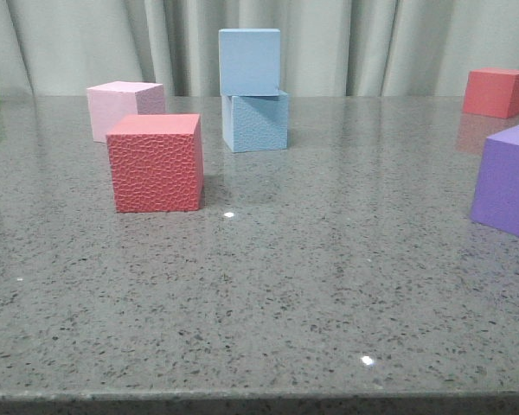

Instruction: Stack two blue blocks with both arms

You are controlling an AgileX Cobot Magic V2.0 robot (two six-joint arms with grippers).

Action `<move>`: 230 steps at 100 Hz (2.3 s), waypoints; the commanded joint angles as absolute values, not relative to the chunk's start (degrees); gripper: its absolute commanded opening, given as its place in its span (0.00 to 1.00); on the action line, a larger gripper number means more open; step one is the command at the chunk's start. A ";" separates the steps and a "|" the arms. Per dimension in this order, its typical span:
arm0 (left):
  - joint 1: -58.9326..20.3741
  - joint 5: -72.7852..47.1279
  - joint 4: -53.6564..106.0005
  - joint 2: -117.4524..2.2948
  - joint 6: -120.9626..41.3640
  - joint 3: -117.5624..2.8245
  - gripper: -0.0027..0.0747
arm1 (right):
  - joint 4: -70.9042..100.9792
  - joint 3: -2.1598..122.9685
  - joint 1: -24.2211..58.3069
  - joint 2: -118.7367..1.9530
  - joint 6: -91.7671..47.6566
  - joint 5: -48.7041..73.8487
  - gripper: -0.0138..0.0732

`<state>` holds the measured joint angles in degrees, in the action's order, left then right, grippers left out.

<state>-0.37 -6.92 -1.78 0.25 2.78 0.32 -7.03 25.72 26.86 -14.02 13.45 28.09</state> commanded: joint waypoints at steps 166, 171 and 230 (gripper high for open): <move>-0.24 -1.96 0.00 2.13 1.13 0.34 0.01 | 0.00 8.70 9.34 -9.99 4.56 -7.94 0.03; -0.24 -1.96 0.00 2.13 1.13 0.34 0.01 | 0.58 7.47 7.94 -8.77 3.87 -7.78 0.03; -0.24 -1.96 0.00 2.13 1.13 0.34 0.01 | 0.48 -0.46 -0.12 1.79 7.80 -0.67 0.03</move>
<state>-0.37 -6.80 -0.54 0.25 1.05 0.32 0.68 -1.39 0.29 0.47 7.65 2.77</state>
